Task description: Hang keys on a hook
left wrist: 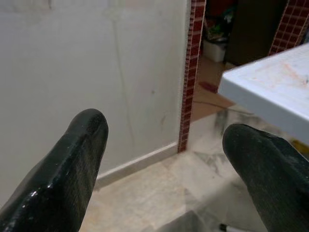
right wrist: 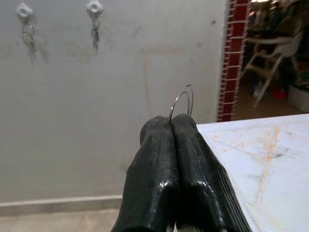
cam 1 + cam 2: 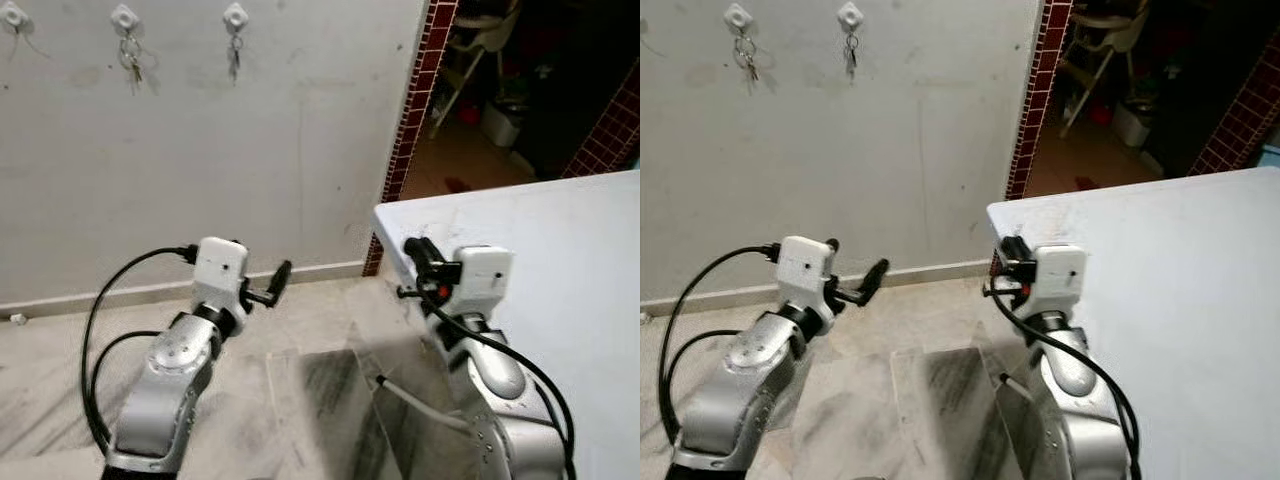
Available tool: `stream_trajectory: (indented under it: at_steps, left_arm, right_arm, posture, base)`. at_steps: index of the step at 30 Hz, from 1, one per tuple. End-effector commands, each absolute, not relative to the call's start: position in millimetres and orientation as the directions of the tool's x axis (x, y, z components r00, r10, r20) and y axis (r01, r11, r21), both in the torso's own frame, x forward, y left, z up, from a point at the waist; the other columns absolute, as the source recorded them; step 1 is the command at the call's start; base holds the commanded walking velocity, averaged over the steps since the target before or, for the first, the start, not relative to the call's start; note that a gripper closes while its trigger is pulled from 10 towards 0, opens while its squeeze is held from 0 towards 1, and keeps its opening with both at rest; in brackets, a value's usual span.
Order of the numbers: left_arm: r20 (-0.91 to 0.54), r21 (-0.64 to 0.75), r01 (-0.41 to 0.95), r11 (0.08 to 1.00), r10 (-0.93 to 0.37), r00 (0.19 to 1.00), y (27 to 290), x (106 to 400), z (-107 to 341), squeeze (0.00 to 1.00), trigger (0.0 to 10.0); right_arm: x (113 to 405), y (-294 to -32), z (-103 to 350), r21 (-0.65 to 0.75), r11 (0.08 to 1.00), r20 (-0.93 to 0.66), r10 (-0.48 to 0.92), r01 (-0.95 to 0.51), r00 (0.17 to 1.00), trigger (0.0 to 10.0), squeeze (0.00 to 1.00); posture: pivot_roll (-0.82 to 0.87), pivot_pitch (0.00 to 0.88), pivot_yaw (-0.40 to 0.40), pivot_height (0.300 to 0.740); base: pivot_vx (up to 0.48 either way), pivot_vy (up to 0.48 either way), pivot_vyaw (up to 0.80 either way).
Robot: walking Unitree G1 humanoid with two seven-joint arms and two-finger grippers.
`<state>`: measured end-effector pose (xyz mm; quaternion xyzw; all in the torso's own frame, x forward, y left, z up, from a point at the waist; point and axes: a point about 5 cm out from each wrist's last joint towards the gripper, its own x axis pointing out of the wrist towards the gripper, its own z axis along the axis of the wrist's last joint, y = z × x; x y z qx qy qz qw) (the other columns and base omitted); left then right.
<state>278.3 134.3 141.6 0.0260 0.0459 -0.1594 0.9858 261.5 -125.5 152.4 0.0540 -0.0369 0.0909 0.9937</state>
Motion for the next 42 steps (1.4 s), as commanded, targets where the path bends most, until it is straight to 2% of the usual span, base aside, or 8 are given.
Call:
stream_trajectory:
  at_steps: [1,33,42]
  left_arm:
    - [-0.109,0.021,0.34,0.94,-0.335,0.936,126.4,278.5,140.1,0.0,10.0]
    - [-0.104,0.031,0.32,0.947,-0.315,0.943,124.2,284.3,141.6,0.0,10.0]
    - [-0.077,0.068,0.312,0.947,-0.307,0.949,125.7,287.0,144.6,0.0,10.0]
  right_arm:
    - [261.0,-131.5,158.6,0.09,0.982,0.102,0.157,-0.166,0.982,10.0,0.0]
    - [265.3,-129.6,162.3,0.08,0.981,0.119,0.169,-0.179,0.978,10.0,0.0]
    - [266.6,-128.2,163.2,0.074,0.98,0.123,0.175,-0.185,0.977,10.0,0.0]
  posture:
    - [0.14,0.0,-0.038,0.74]
    - [0.14,0.0,-0.039,0.74]
    - [0.14,0.0,-0.04,0.74]
  base:
    - [0.0,0.48,0.0]
    - [0.0,0.48,0.0]
    - [0.0,0.076,0.7]
